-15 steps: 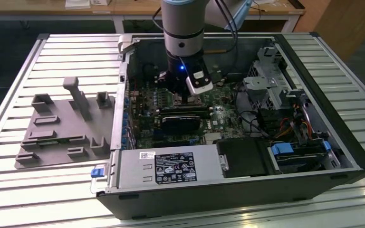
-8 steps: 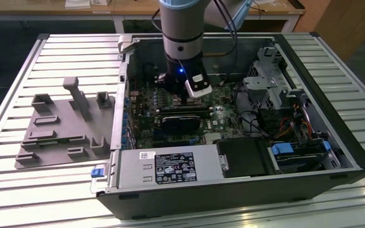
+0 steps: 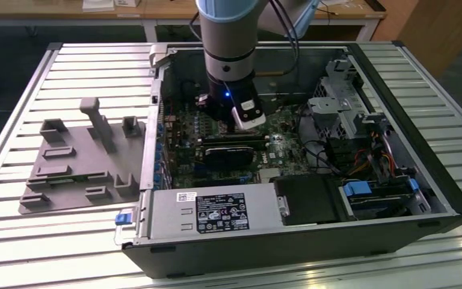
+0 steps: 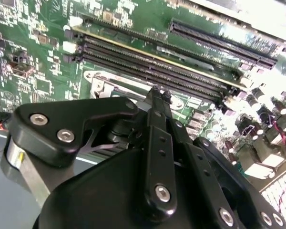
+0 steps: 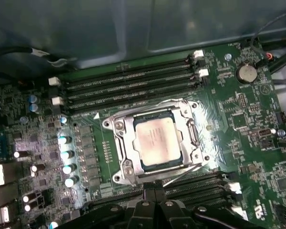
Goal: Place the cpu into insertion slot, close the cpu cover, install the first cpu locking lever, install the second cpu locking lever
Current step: 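Install the second cpu locking lever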
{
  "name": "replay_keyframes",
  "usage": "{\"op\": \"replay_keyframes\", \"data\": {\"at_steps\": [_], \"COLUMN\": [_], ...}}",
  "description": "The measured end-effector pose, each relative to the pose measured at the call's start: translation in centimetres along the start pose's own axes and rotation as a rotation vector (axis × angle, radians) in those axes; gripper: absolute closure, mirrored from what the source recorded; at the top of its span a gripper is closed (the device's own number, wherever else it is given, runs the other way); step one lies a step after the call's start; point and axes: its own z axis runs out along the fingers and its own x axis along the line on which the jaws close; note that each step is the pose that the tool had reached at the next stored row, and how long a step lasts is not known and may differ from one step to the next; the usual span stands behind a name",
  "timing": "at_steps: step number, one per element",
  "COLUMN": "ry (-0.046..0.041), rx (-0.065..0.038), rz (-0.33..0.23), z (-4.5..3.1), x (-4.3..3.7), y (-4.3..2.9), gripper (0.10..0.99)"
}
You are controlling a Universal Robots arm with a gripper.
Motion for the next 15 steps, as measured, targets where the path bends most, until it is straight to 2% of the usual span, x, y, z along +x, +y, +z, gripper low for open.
{"op": "replay_keyframes", "data": {"at_steps": [6,11,15], "ry": [0.0078,0.0134,0.016], "rx": [-0.035,-0.065,-0.081], "rz": [0.003,0.005,0.006], "z": [-0.01,0.11,0.37], "x": [-0.21,0.02,0.28], "y": [-1.14,-1.68,-2.12], "gripper": [0.984,0.984,0.984]}}
